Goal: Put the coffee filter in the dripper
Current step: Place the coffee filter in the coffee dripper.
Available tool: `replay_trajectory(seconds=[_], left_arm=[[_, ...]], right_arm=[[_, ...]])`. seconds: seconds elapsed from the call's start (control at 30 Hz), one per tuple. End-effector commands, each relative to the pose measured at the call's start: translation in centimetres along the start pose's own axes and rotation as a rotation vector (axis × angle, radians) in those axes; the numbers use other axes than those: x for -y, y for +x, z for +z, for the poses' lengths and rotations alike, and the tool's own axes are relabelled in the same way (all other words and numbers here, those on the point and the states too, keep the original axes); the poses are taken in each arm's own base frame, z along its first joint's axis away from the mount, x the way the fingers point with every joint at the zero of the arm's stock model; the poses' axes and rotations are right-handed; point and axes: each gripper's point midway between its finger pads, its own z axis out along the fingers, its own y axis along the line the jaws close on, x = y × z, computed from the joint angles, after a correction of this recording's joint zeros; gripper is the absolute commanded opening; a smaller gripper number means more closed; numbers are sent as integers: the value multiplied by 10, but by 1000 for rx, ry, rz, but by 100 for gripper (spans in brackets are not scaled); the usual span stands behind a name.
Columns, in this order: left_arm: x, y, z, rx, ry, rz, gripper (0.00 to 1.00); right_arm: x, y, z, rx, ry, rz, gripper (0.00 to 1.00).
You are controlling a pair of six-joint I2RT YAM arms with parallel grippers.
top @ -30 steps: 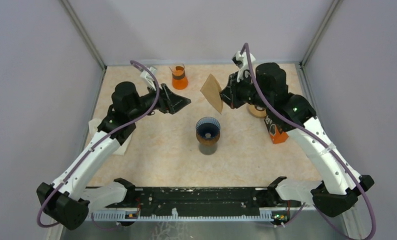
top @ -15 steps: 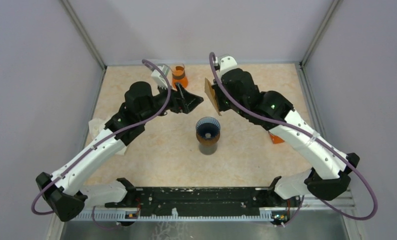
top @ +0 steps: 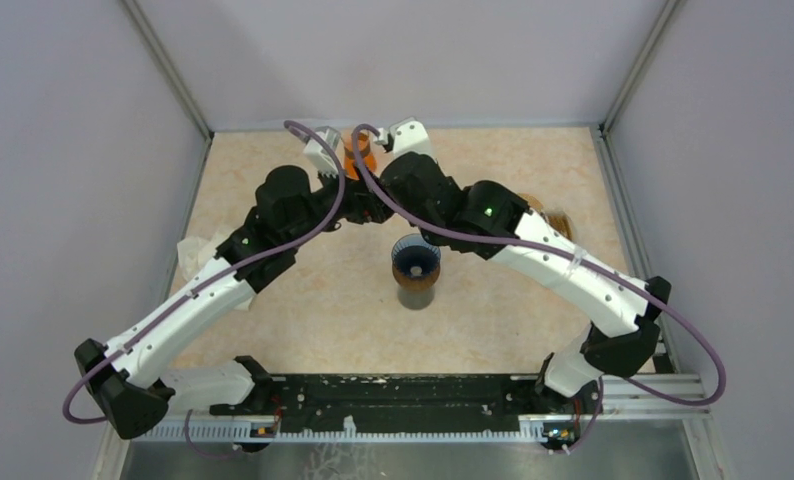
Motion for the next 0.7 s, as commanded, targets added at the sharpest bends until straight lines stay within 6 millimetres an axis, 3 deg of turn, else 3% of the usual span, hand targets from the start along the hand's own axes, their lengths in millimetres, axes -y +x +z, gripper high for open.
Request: replay_trajectory(seconds=[0.0,0.2,0.67], left_arm=[[5,-17,-4,81,-2,-6,88],[-13,-9,4,59,-77,6,85],[-52,-2,-5,21,-278,96,72]], right_arm=[[2,-22,-12,65,47,6,0],[-3,-25,-12,71,53,-1,0],[-7,-29,-12,80,36,27,0]])
